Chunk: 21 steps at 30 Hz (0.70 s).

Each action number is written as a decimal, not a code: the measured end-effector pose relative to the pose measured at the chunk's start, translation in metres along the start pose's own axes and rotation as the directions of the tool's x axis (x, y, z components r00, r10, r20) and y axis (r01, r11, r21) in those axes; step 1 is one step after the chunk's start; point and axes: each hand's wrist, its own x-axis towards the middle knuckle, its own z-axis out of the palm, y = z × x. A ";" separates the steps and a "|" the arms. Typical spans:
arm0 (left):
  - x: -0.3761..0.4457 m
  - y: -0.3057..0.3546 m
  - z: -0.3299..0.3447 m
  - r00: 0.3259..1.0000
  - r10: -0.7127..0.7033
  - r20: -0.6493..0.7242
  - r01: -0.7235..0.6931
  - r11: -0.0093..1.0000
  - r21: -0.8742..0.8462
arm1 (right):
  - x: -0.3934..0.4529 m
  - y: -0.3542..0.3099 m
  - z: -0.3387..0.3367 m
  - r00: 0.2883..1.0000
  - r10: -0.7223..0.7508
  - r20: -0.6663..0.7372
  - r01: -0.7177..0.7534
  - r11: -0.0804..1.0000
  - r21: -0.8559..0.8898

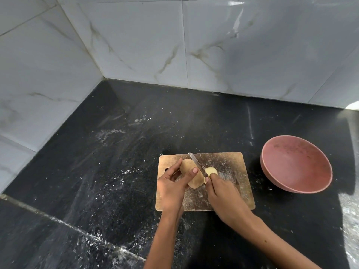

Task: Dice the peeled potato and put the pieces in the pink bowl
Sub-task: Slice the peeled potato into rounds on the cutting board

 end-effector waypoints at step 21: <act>-0.004 0.006 -0.003 0.999 -0.027 0.017 0.027 1.000 -0.005 | -0.002 -0.001 0.006 0.999 0.033 -0.014 -0.034 0.999 -0.024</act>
